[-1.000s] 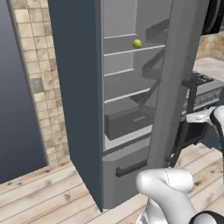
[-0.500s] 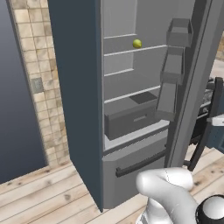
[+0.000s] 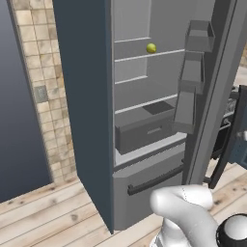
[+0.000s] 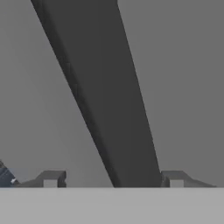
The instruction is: Retrieve a lemon from the fridge and place it on the cutting board with the fish.
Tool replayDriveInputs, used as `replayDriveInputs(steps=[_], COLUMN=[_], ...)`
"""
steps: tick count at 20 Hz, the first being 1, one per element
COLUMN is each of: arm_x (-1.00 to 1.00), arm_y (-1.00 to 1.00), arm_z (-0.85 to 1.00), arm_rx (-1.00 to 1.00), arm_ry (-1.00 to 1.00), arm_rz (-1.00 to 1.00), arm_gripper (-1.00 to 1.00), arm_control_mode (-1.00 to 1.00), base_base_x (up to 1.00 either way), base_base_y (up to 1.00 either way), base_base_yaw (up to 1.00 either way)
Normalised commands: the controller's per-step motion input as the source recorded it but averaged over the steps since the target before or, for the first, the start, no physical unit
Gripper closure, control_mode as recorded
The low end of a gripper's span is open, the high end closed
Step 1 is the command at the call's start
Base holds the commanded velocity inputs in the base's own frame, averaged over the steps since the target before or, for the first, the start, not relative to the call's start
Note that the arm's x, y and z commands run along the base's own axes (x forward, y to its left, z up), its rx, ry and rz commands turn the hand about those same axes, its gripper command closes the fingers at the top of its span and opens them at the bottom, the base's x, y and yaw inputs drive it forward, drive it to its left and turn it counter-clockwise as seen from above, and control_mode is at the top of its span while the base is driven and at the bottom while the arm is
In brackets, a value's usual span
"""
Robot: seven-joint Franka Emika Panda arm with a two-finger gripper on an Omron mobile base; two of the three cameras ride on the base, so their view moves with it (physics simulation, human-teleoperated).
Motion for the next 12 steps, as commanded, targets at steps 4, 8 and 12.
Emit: replayDriveInputs(steps=[4, 8, 12], arm_x=[-0.99, -0.61, -0.53], arm_y=[0.04, 0.64, 0.84], arm_z=[0.71, 0.52, 0.32], arm_rx=[-0.18, -0.35, -0.39], arm_ry=[-0.05, 0.04, 0.09], arm_rz=[-0.17, -0.14, -0.17], arm_gripper=[-1.00, -1.00, -1.00], arm_control_mode=[-1.00, -1.00, -1.00], base_base_x=[0.00, 0.00, 0.00], base_base_y=[0.00, 0.00, 0.00], base_base_yaw=[0.00, 0.00, 0.00])
